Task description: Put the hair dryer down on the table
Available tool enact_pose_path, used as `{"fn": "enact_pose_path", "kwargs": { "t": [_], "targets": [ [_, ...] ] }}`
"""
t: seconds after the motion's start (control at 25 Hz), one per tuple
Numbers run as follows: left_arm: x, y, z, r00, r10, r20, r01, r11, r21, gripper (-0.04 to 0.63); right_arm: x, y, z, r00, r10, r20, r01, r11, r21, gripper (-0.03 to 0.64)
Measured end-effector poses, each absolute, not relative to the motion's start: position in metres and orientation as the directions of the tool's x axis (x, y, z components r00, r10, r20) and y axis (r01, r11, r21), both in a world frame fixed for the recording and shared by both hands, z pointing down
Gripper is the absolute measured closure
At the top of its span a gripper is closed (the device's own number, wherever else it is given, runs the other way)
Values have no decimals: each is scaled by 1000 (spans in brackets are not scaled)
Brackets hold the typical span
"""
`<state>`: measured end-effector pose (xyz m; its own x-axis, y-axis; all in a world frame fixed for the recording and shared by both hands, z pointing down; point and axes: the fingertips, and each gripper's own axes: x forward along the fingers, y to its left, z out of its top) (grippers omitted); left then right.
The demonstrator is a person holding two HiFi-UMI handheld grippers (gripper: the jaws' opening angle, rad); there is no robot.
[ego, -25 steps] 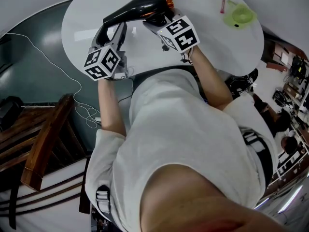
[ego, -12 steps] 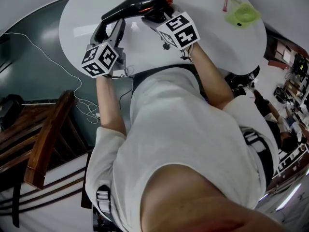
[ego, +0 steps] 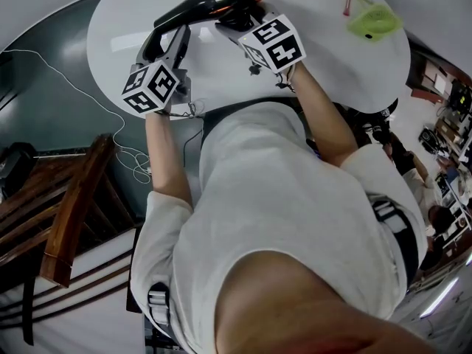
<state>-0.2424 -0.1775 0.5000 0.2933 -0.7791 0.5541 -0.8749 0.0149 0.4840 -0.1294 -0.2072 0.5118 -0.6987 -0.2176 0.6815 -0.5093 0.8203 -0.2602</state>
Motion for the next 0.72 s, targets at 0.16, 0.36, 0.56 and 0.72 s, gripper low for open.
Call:
{"fn": "enact_pose_path", "kwargs": {
  "t": [0.16,0.36,0.56,0.72],
  "targets": [
    [-241,-181,509,296,-772,563,-872,22,488,267,-128,-211,520,-699,-213,683,-510,818,-268,331],
    [-240,-184,525,301,-761,575,-871,25,490,267,-128,-213,534,-701,-212,681,-513,813,-276,331],
    [-239,-192,526,310,-755,578,-867,25,497,267,-127,-220,534,-701,-212,681,-520,806,-284,331],
    [-239,-197,528,316,-747,585,-867,23,498,267,-126,-224,535,-699,-212,683,-527,798,-292,331]
  ]
}}
